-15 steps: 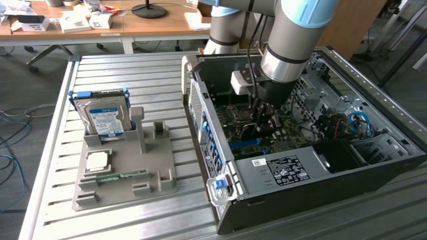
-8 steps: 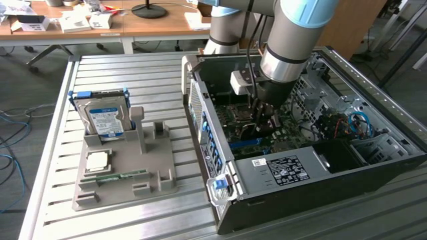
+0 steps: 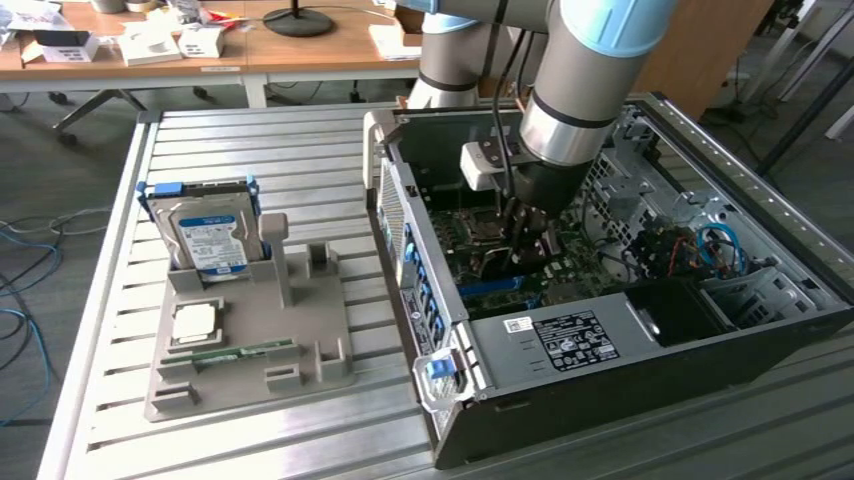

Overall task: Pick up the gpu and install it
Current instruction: 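Insert the gpu into the slot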

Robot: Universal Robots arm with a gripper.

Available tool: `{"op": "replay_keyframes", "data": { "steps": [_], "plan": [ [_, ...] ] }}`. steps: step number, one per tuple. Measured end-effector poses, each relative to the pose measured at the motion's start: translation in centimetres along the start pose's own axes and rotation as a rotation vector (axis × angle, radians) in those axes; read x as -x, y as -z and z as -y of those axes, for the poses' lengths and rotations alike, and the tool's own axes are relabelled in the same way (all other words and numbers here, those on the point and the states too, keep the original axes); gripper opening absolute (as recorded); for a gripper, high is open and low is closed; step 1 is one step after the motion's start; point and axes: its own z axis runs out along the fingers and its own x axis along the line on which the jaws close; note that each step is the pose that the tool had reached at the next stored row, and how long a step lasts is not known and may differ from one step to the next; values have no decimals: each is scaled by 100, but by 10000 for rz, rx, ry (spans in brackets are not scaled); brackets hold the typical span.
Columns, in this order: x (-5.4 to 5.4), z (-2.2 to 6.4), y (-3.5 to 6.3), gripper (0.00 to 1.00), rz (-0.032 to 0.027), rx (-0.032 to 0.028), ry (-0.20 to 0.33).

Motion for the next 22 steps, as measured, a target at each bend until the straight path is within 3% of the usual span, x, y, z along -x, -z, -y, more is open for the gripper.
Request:
{"op": "replay_keyframes", "data": {
  "steps": [22],
  "plan": [
    [-1,-2,-31,26,3,-1,-2]
  ]
}}
